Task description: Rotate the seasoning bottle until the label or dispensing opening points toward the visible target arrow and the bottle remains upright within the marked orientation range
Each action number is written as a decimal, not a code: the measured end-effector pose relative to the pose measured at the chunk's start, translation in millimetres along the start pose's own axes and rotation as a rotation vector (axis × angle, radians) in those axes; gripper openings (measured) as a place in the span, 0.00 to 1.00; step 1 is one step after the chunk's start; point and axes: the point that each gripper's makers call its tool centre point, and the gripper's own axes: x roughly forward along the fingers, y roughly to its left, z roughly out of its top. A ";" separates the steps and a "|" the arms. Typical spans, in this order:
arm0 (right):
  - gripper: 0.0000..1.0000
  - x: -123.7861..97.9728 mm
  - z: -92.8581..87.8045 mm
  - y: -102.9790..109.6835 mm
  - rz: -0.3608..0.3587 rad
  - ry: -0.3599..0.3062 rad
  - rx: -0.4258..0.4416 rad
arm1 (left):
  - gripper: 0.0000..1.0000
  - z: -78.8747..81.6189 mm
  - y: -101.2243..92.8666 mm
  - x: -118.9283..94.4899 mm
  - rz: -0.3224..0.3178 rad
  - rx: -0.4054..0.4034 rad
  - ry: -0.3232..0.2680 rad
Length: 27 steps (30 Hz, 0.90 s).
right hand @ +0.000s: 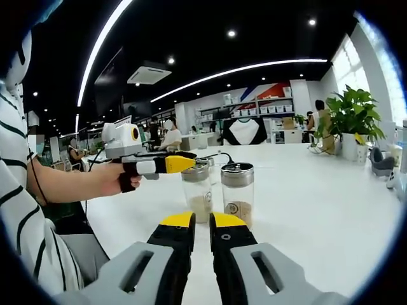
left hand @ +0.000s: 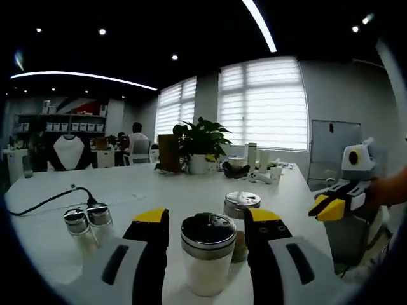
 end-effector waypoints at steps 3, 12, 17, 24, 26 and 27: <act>0.06 -0.7 0.1 -0.9 -0.005 0.001 0.001 | 0.50 -1.2 -1.2 2.0 0.031 0.028 0.001; 0.06 -4.0 0.3 -5.0 -0.016 0.003 0.003 | 0.45 -5.0 2.9 4.9 0.055 0.053 0.026; 0.06 -2.7 0.6 -4.3 -0.012 0.003 0.000 | 0.39 -7.8 3.9 4.5 0.046 0.052 0.041; 0.06 -1.2 -0.8 -3.2 -0.006 0.005 0.003 | 0.39 -8.2 3.6 4.7 0.033 0.045 0.041; 0.05 -1.3 -1.4 -3.1 -0.005 0.005 0.003 | 0.39 -8.3 4.0 4.6 0.025 0.036 0.042; 0.05 -1.4 -1.6 -3.0 -0.005 0.006 0.004 | 0.39 -8.4 3.9 4.5 0.022 0.036 0.042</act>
